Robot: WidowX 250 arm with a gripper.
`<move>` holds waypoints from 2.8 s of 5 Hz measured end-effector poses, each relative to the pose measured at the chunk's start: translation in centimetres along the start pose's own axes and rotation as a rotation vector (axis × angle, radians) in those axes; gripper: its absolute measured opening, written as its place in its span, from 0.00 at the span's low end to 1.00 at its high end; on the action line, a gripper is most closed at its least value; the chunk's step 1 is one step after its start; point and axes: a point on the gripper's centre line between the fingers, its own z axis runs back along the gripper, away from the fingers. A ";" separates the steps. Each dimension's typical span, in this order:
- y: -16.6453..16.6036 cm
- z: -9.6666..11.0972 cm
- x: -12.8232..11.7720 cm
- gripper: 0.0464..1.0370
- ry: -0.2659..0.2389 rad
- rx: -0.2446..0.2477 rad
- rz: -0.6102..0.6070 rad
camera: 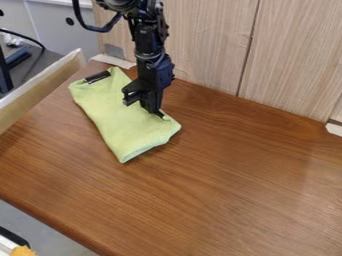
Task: Unfold the cloth from top right to bottom left
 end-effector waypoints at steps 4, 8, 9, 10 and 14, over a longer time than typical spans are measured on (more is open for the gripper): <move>-2.0 5.0 -0.4 0.01 0.014 0.125 0.048; -13.5 2.9 -1.5 0.01 -0.022 0.058 0.155; -15.1 3.1 -2.1 0.01 -0.001 0.068 0.219; -15.8 2.3 -2.1 0.01 0.024 0.049 0.288; -16.9 -0.8 -1.7 0.45 0.047 -0.054 0.436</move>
